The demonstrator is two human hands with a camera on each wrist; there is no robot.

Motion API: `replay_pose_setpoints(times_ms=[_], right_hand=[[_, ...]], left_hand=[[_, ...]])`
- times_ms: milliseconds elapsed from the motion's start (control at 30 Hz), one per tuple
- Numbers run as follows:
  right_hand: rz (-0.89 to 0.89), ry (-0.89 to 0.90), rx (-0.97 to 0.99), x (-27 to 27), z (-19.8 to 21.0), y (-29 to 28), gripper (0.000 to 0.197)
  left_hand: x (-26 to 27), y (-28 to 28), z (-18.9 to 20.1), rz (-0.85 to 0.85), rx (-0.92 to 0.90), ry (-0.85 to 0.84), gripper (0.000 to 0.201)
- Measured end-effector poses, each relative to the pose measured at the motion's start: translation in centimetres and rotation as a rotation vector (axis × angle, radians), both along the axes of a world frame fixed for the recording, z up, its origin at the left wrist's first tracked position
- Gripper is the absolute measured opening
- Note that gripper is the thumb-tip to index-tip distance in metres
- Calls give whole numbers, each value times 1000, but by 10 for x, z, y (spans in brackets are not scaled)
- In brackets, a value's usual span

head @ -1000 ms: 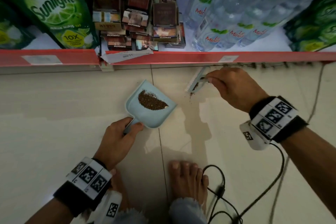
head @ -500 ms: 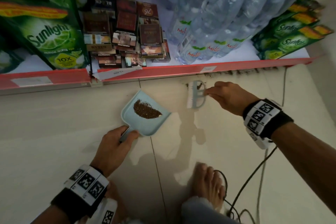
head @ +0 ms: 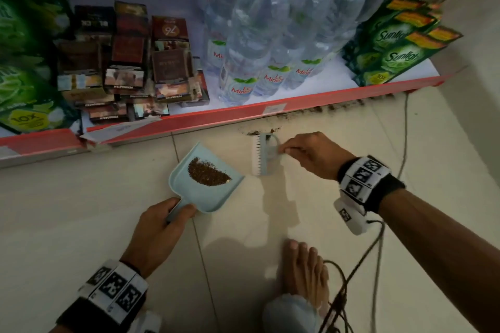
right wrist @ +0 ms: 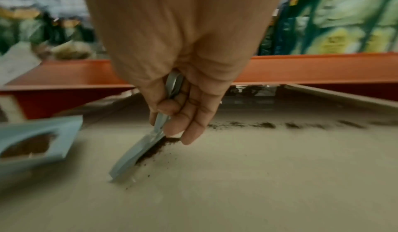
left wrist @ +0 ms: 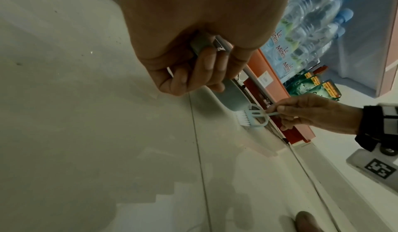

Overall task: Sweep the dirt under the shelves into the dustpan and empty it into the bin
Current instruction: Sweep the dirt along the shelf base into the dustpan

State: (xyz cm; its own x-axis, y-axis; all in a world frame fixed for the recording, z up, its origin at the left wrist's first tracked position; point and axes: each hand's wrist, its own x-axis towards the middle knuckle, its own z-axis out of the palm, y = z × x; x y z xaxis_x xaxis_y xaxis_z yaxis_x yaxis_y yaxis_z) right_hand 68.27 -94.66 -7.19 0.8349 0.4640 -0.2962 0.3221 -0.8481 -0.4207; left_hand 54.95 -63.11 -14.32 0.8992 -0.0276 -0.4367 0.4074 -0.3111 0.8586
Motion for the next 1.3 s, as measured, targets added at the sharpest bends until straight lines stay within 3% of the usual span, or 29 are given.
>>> replay_pose_setpoints(times_ms=[200, 333, 433, 533, 733, 900, 1033, 1200, 1300], right_hand=[[-344, 127, 461, -13, -7, -70, 23], [-371, 139, 544, -18, -3, -111, 33], [-414, 46, 569, -18, 4, -134, 24], [-372, -206, 464, -13, 13, -159, 24], [-408, -495, 232, 6, 14, -211, 14], [-604, -506, -57, 38, 6, -267, 14], [-707, -498, -302, 79, -10, -309, 22], [-807, -448, -474, 129, -35, -336, 26], [-799, -407, -451, 139, -46, -341, 29]], left_hand=[[12, -49, -2, -25, -27, 62, 31], [38, -97, 12, -113, 19, 55, 25], [59, -130, 22, -121, 12, 78, 24], [79, -162, 31, -174, -25, 99, 23], [117, -219, 25, -277, -1, 54, 25], [148, -264, 21, -336, -35, 51, 45], [170, -293, 7, -395, -6, 30, 36], [186, -305, -2, -384, -50, 64, 44], [188, -308, -6, -388, -79, 98, 52]])
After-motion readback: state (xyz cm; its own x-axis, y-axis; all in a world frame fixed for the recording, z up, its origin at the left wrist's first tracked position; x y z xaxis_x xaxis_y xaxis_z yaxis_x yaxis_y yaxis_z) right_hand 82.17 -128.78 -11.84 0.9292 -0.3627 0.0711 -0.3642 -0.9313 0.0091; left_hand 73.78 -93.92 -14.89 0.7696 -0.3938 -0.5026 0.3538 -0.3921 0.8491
